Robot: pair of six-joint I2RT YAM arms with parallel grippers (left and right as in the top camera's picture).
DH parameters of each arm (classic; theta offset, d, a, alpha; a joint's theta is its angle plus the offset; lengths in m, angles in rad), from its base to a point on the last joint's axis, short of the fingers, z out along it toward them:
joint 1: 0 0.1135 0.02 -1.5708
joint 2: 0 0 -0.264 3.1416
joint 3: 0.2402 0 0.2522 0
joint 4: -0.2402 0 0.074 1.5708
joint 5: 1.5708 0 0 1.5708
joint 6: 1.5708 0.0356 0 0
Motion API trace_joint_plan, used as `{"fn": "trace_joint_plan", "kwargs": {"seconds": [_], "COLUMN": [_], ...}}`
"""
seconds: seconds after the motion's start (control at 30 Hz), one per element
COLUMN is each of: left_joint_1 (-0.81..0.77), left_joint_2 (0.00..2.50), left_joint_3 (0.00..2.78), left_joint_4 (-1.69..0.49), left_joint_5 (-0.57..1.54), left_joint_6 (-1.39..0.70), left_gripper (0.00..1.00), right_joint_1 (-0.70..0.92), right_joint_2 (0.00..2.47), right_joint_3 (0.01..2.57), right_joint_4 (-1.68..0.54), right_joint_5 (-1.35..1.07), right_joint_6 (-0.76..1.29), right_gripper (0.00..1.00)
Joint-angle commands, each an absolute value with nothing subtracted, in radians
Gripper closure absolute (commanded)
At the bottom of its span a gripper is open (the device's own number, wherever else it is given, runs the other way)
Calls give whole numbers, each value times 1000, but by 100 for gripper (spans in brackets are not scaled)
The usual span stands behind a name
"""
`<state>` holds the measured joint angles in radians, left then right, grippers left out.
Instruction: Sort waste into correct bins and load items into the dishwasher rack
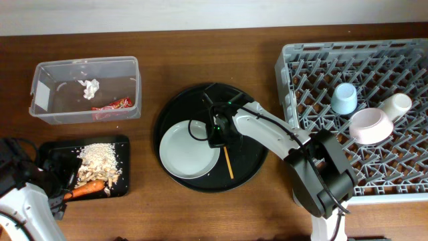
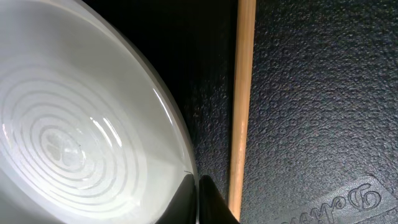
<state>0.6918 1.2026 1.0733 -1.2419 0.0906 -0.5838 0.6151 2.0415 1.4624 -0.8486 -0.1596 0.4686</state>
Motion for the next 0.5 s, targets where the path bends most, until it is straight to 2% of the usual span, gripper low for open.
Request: {"fn": "trace_joint_plan", "kwargs": {"seconds": [0.0,0.2,0.33,0.4,0.47], "left_joint_1": [695,695,695,695,695], "left_joint_2": [1201,1201,1201,1201,1201], "left_joint_3": [1081,1081,1081,1081,1081], "left_joint_4": [-1242,-1242,-1242,-1243,-1243], "left_joint_5": [90,90,90,90,90], "left_joint_6": [-571,-571,-571,-571,-571], "left_gripper": [1,1,1,1,1], "right_joint_1": [605,427,244,32,-105], "right_joint_2": [2052,1900,1822,1801,1802], "right_joint_3": [1484,1664,1825,2009,2044], "right_joint_4": [-850,-1000,-1148,-1288,-1295], "right_joint_5": [-173,-168,-138,-32,66], "right_joint_6": [488,396,258,170,126], "right_gripper": [96,96,96,96,96]}}
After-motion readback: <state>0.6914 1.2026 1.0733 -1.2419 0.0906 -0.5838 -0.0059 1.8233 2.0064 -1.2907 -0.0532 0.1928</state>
